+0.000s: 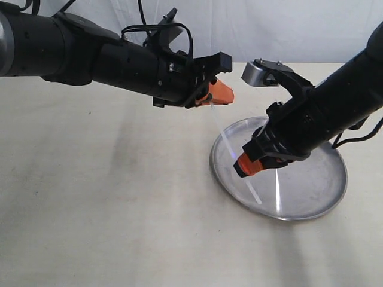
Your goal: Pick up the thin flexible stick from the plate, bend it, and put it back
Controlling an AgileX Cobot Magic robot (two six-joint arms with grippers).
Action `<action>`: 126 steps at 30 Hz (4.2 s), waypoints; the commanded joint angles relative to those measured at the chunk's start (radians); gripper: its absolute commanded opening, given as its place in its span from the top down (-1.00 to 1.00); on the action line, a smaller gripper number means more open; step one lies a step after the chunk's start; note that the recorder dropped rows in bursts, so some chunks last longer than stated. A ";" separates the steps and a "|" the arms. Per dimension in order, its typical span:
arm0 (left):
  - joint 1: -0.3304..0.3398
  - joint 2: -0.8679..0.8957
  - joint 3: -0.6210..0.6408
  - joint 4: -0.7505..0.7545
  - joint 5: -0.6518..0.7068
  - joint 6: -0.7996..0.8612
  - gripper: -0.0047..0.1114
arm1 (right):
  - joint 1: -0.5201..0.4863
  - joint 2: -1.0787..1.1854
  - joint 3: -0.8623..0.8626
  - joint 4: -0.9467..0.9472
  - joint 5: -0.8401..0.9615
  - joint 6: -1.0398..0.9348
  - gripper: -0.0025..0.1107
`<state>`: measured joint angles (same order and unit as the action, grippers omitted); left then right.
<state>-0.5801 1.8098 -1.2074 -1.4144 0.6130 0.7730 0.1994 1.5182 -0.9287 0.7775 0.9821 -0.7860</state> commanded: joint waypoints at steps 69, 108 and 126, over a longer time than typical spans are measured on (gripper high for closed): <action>-0.081 -0.059 0.000 0.289 -0.095 0.257 0.92 | 0.000 -0.006 -0.094 -0.040 0.028 -0.011 0.97; -0.081 -0.113 0.000 -0.001 -0.082 0.259 0.92 | 0.000 -0.006 -0.094 0.040 -0.169 -0.053 -0.18; -0.081 -0.113 0.000 -0.058 0.018 0.292 0.92 | 0.000 -0.006 -0.094 0.031 -0.158 -0.051 0.97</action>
<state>-0.6565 1.7086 -1.2109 -1.4927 0.5705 1.0631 0.2102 1.5136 -1.0189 0.8522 0.8656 -0.8410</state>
